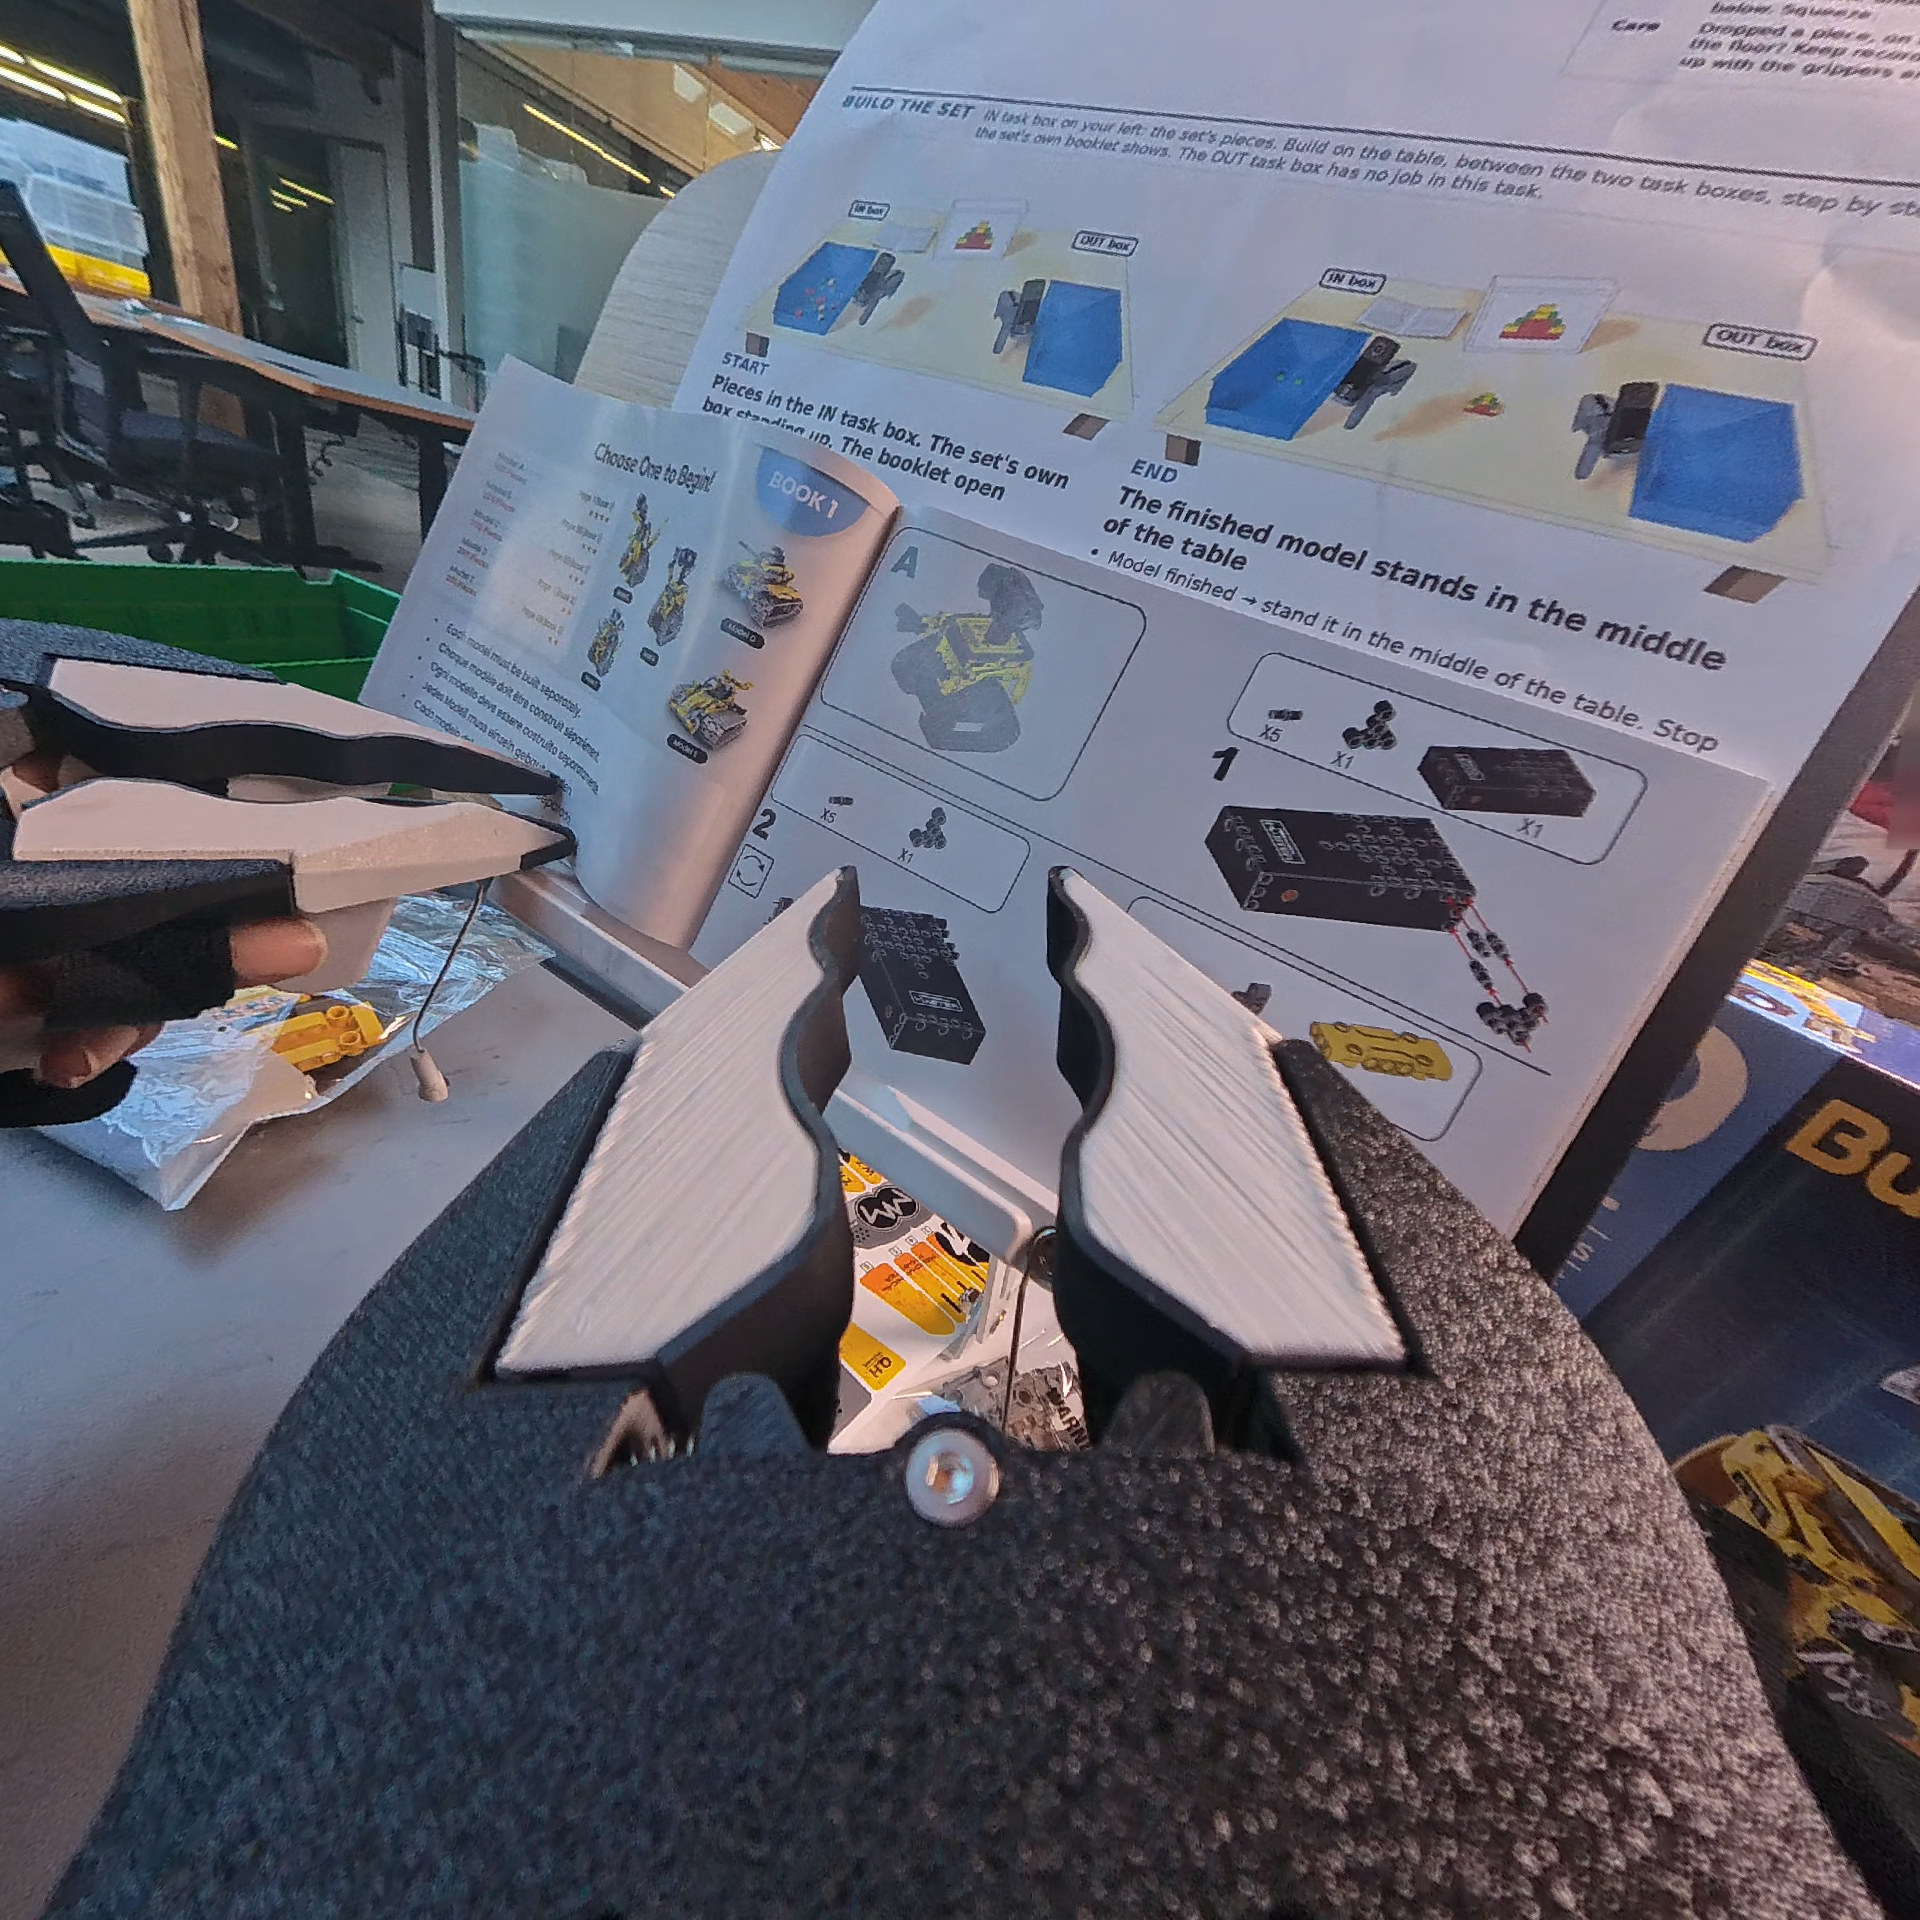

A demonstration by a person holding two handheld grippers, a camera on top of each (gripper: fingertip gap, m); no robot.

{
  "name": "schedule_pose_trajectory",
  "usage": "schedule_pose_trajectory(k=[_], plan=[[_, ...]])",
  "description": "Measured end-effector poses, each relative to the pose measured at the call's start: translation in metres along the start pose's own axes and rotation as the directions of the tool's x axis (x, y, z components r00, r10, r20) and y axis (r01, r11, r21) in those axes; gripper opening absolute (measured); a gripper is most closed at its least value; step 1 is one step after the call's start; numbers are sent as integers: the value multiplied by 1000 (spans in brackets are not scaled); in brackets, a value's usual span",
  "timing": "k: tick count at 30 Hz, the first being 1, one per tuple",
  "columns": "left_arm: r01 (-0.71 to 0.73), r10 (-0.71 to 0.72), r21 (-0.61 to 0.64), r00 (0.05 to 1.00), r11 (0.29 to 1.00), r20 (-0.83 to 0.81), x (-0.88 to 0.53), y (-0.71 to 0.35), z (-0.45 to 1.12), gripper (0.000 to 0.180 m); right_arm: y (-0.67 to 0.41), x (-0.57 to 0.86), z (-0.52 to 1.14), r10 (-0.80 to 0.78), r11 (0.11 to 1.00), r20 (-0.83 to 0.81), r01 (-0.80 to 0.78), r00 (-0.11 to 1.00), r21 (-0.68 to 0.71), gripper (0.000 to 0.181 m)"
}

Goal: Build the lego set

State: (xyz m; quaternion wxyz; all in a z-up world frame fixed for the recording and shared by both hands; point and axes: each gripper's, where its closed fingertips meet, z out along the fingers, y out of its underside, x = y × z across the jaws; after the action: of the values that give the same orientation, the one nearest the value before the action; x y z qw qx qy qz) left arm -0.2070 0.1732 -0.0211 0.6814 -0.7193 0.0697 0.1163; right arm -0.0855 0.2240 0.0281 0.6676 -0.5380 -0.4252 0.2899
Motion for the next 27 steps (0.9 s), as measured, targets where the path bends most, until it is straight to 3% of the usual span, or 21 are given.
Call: schedule_pose_trajectory(k=[27], plan=[[7,-7,-1,1000,1000,4,0,0,0,21,1,1,0,-2,1000,-4,2,1000,-1,35]])
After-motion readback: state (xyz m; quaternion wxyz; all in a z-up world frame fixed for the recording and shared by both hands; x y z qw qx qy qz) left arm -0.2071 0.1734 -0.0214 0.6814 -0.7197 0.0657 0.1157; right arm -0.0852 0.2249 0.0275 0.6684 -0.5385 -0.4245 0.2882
